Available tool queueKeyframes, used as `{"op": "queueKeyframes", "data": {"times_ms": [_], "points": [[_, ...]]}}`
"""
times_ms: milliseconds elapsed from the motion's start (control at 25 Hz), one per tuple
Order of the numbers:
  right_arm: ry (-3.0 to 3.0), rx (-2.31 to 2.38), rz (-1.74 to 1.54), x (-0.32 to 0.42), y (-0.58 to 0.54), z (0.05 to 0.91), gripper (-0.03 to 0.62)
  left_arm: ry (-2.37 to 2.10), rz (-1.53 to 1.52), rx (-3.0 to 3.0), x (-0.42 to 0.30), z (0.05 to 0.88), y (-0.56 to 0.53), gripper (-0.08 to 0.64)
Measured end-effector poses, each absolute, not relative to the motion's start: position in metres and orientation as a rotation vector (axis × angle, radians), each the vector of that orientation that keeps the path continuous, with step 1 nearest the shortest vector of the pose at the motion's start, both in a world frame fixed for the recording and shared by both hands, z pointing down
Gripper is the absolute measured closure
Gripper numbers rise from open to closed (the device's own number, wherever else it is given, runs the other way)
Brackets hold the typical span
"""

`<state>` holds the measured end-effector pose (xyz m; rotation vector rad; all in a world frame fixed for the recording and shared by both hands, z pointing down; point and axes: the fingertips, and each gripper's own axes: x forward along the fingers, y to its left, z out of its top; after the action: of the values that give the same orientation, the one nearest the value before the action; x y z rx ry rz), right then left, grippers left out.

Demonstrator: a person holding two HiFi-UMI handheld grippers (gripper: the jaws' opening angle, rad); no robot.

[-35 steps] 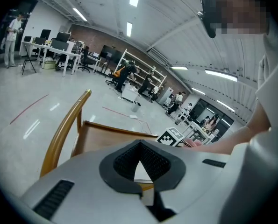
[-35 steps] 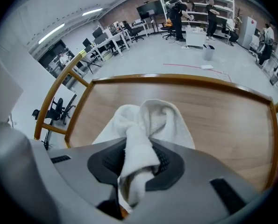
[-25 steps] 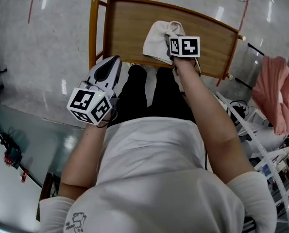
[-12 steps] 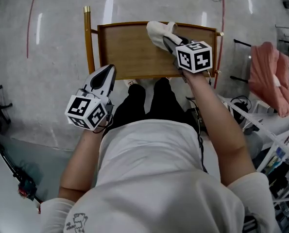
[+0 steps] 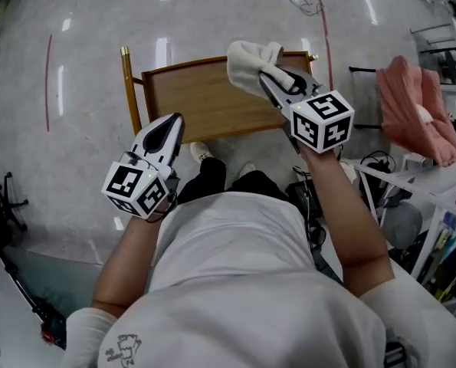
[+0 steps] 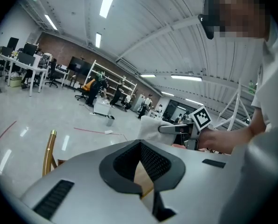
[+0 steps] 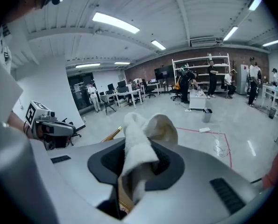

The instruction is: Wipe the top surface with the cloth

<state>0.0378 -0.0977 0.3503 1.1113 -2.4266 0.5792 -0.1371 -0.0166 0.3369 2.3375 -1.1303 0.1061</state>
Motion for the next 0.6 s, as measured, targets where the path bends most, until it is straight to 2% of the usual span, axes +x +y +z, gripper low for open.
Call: {"op": "queueKeyframes", "data": {"times_ms": [200, 600], "points": [[-2.528, 1.126, 0.521, 0.071, -0.046, 0.305, 0.503, -1.156, 0.064, 2.392, -0.099, 0.297, 0.015, 0.552], [-2.635, 1.079, 0.478, 0.132, 0.069, 0.273, 0.503, -1.187, 0.051, 2.48, -0.013, 0.252, 0.119, 0.552]]}}
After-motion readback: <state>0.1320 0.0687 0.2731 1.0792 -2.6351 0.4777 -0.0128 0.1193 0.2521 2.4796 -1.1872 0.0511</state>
